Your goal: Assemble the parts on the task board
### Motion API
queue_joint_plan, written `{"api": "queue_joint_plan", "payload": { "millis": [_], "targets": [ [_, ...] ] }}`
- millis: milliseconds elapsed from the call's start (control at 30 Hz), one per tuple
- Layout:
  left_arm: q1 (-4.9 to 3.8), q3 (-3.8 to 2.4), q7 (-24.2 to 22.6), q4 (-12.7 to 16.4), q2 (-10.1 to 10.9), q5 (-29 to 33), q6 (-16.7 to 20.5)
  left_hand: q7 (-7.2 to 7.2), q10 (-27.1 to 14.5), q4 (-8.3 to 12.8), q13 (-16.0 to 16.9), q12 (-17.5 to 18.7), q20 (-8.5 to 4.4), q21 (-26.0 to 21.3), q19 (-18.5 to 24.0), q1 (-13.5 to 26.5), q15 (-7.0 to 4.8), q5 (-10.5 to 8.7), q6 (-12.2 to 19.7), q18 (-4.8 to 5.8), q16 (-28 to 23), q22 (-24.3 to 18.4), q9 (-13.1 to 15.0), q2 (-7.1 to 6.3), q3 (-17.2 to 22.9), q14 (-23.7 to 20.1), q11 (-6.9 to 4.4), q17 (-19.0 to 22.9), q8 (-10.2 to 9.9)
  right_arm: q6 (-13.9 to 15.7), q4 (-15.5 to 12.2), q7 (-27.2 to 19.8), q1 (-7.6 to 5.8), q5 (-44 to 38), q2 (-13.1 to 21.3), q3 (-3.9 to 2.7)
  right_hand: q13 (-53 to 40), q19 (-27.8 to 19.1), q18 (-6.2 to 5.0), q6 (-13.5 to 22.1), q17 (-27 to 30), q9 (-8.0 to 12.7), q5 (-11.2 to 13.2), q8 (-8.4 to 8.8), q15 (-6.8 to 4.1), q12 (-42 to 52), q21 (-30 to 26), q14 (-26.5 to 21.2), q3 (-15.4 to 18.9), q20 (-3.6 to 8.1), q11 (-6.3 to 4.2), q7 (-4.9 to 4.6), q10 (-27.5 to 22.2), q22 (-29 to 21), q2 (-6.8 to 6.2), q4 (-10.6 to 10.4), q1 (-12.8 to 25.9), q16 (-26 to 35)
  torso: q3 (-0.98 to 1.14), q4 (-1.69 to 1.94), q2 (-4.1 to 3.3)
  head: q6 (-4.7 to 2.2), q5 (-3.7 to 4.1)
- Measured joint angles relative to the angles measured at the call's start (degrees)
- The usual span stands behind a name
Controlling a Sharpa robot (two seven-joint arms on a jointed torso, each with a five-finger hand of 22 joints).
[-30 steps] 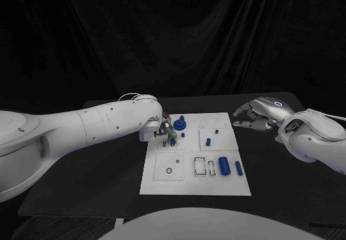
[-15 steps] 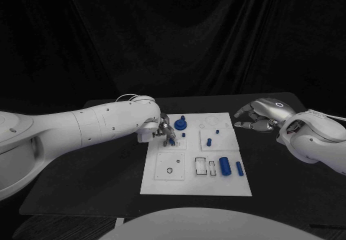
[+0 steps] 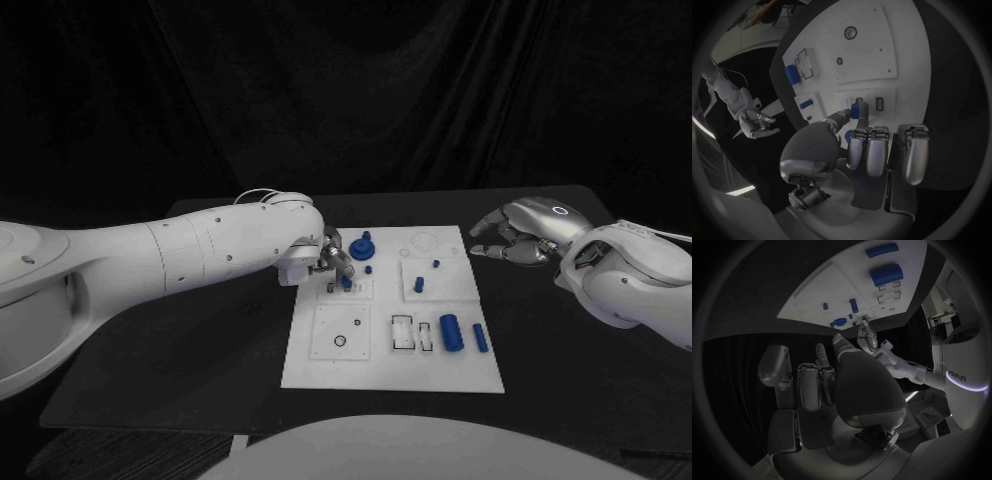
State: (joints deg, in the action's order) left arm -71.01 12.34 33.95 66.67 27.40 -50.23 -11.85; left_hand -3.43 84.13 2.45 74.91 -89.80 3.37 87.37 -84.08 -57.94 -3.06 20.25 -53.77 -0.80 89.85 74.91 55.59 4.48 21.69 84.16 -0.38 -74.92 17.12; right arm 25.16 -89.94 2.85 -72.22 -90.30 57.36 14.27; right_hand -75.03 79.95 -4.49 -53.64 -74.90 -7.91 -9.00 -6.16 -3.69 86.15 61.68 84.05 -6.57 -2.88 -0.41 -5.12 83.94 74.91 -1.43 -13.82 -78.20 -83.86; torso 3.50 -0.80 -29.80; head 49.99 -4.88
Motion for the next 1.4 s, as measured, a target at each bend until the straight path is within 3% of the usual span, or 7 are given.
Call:
{"api": "queue_joint_plan", "payload": {
  "millis": [1167,1233,1333,1400],
  "targets": [
    [1.18,-0.05,0.52,0.67,0.82,0.07,1.55,-0.14,0.0,-0.14,0.0,0.0,0.0,-0.43,0.0,0.85,0.0,0.24,0.02,0.0,0.0,-0.01,0.05,-0.37,1.3,0.0,0.0,0.01,-0.78,-0.42,-0.03,0.27,0.25,0.0,0.39,0.0,0.0,-0.21,0.0,-0.21,0.0,0.01,0.0,0.0,0.0,-1.33,-0.47,0.0,0.0,-0.21,0.0,-0.2,0.0,0.01,0.0,0.0,0.0,0.45,-0.07,-0.02,0.04,0.0,-0.32],
    [1.21,-0.06,0.49,0.61,0.8,0.07,1.56,-0.14,0.0,-0.15,0.0,0.0,0.0,-0.43,0.0,0.91,0.0,-1.16,0.02,0.01,0.0,-0.01,0.18,-0.45,1.76,0.0,0.0,0.01,-1.2,-0.44,-0.03,0.27,0.27,0.0,0.38,0.0,0.0,-0.21,0.0,-0.2,0.0,0.02,0.0,0.0,0.0,-1.33,-0.47,0.0,0.0,-0.21,0.0,-0.2,0.0,0.01,-0.01,0.0,0.01,0.45,-0.07,-0.03,0.04,0.0,-0.34],
    [1.24,-0.06,0.48,0.42,0.79,0.06,1.55,0.13,0.0,-1.69,0.0,0.0,0.0,-0.73,0.0,2.43,0.0,-7.62,-0.15,0.0,0.0,-0.01,-0.33,-0.75,0.87,0.0,0.0,0.01,-2.84,-0.47,-0.03,0.28,0.28,0.0,0.38,0.0,0.0,-0.21,0.0,-0.2,0.0,0.01,0.0,0.0,0.0,-1.33,-0.47,0.0,0.0,-0.21,0.0,-0.2,0.0,0.01,-0.01,0.0,0.01,0.45,-0.07,-0.04,0.04,0.0,-0.36],
    [1.34,-0.05,0.48,0.29,0.79,0.04,1.54,-0.1,-0.21,-2.67,0.0,0.0,0.0,-0.96,0.0,2.81,0.0,-9.41,-0.76,0.01,0.0,-0.01,-0.85,-1.14,-0.1,0.0,0.21,0.01,-3.5,-0.5,-0.03,0.29,0.29,0.0,0.38,0.0,0.0,-0.21,0.0,-0.2,0.0,0.01,0.0,0.21,0.0,-1.67,-0.47,0.0,0.0,-0.21,0.0,-0.21,0.0,0.01,-0.01,0.0,0.01,0.45,-0.06,-0.04,0.03,0.0,-0.36]
  ]
}}
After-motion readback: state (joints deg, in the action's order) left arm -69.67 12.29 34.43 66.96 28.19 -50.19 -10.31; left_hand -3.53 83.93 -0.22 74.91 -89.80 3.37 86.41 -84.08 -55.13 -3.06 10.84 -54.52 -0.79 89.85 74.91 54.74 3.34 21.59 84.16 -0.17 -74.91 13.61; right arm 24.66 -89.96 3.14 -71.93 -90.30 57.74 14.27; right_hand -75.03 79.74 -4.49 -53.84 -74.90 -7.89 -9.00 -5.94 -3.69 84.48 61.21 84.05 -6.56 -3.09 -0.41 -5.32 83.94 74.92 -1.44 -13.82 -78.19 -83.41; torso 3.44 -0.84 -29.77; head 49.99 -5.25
